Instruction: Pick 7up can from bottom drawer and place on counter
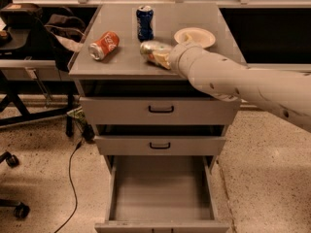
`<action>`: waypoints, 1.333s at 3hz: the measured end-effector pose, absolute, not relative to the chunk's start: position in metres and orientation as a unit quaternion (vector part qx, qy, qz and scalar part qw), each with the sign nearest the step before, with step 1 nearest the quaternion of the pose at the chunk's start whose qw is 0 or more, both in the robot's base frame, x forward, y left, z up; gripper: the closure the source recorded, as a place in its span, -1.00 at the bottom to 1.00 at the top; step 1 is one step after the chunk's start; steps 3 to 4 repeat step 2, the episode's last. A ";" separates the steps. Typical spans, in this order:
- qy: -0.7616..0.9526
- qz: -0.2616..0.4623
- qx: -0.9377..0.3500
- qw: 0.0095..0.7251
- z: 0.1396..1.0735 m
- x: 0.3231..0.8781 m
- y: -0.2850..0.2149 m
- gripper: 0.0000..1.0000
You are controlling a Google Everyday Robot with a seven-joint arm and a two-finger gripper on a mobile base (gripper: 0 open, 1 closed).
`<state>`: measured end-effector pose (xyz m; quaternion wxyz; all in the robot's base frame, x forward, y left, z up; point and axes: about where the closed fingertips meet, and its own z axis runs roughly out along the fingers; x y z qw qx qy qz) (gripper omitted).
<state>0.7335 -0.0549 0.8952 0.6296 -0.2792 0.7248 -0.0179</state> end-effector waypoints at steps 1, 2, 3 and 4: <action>0.725 -0.018 -0.279 0.630 0.895 0.733 -0.055 -1.00; 0.725 -0.018 -0.279 0.630 0.895 0.733 -0.055 -1.00; 0.725 -0.018 -0.279 0.630 0.895 0.733 -0.055 -1.00; 0.725 -0.018 -0.279 0.630 0.895 0.733 -0.055 -1.00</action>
Offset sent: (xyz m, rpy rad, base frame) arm 0.0000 0.0000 0.0000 0.0000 0.0000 0.0000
